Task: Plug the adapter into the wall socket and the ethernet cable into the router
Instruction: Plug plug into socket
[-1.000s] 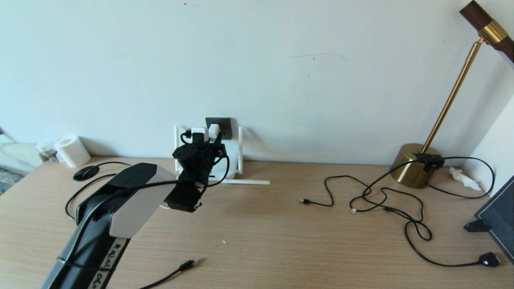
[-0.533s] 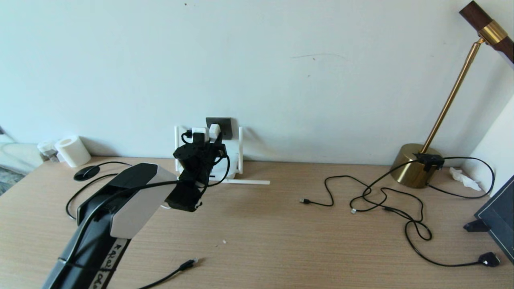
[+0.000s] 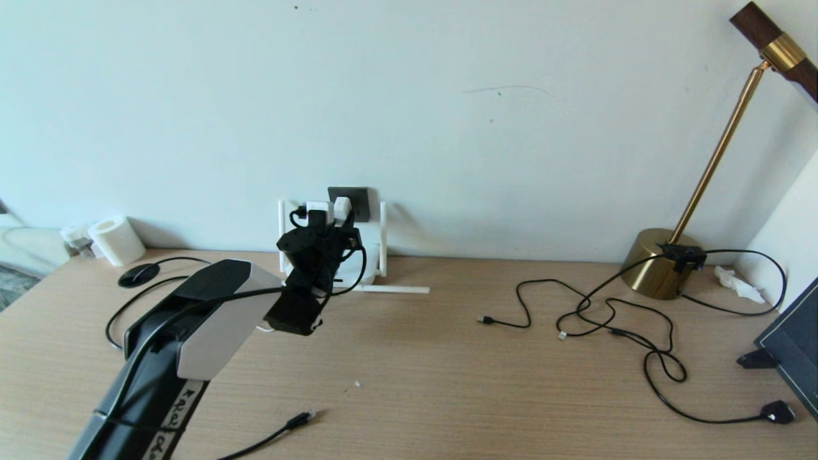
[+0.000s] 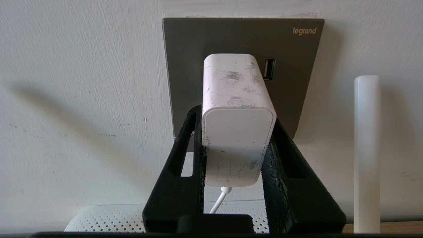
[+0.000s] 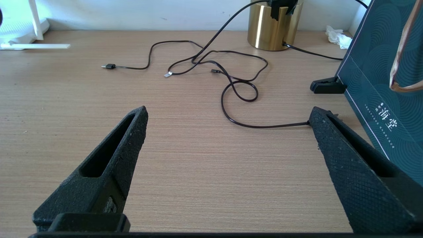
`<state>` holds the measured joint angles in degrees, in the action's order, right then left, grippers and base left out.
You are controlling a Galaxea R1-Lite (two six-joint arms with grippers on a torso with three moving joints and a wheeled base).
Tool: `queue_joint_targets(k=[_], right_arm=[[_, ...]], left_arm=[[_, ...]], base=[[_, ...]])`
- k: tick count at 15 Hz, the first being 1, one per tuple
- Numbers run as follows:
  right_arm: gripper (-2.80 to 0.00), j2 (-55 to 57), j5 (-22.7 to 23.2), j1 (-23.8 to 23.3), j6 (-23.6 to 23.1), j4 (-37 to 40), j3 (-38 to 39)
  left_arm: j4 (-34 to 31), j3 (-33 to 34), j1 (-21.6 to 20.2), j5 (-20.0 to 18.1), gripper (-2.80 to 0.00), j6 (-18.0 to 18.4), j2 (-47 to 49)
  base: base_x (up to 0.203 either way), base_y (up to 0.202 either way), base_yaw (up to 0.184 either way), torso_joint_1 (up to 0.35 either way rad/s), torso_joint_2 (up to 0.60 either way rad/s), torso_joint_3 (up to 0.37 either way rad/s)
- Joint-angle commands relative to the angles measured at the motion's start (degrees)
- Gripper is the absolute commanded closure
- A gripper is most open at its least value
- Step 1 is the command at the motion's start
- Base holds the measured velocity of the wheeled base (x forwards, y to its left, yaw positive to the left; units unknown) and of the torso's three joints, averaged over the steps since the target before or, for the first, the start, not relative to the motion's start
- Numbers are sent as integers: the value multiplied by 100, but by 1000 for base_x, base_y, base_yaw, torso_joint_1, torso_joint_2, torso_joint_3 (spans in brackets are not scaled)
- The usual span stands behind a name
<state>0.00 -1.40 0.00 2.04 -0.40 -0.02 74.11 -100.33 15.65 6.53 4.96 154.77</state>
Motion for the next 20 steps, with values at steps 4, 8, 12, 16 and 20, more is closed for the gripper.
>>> queue_joint_targets(k=[4,8,12,16,20], right_arm=[[-280,0,0,0,-1,-4,2],[-280,0,0,0,-1,-3,2],[-280,0,0,0,4,-4,2],[-280,0,-6,0,-1,-4,2],[-280,0,0,0,7,-4,2]], left_arm=[[-34,-145,-1,6,0,5,43],[-55,-162,-10,15,0,5,71],[-55,-174,-10,15,0,5,100],[-64,-250,-18,15,0,5,176],[-99,-251,-27,15,0,5,176]], base=[[0,0,0,0,0,0],[0,0,0,0,0,0],[0,0,0,0,0,0],[0,0,0,0,0,0],[0,0,0,0,0,0]])
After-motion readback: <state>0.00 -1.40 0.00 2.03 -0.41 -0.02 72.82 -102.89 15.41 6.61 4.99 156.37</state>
